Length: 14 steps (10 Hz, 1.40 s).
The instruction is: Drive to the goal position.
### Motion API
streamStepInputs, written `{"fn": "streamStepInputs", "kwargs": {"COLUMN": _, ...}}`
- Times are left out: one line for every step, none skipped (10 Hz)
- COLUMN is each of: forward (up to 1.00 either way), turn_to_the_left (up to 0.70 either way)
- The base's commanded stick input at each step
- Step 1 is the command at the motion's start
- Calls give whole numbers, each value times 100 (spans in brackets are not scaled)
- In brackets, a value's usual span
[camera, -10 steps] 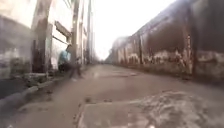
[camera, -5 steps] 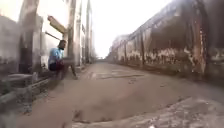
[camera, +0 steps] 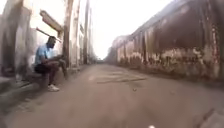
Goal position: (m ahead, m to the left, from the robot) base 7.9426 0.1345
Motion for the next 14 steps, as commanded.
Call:
{"fn": "streamStepInputs", "kwargs": {"forward": 100, "turn_to_the_left": 0}}
{"fn": "streamStepInputs", "kwargs": {"forward": 100, "turn_to_the_left": 0}}
{"fn": "streamStepInputs", "kwargs": {"forward": 100, "turn_to_the_left": 0}}
{"fn": "streamStepInputs", "kwargs": {"forward": 100, "turn_to_the_left": 0}}
{"fn": "streamStepInputs", "kwargs": {"forward": 100, "turn_to_the_left": 0}}
{"fn": "streamStepInputs", "kwargs": {"forward": 100, "turn_to_the_left": 0}}
{"fn": "streamStepInputs", "kwargs": {"forward": 100, "turn_to_the_left": 0}}
{"fn": "streamStepInputs", "kwargs": {"forward": 100, "turn_to_the_left": 0}}
{"fn": "streamStepInputs", "kwargs": {"forward": 100, "turn_to_the_left": 0}}
{"fn": "streamStepInputs", "kwargs": {"forward": 100, "turn_to_the_left": 0}}
{"fn": "streamStepInputs", "kwargs": {"forward": 100, "turn_to_the_left": 0}}
{"fn": "streamStepInputs", "kwargs": {"forward": 100, "turn_to_the_left": 0}}
{"fn": "streamStepInputs", "kwargs": {"forward": 100, "turn_to_the_left": 0}}
{"fn": "streamStepInputs", "kwargs": {"forward": 100, "turn_to_the_left": 0}}
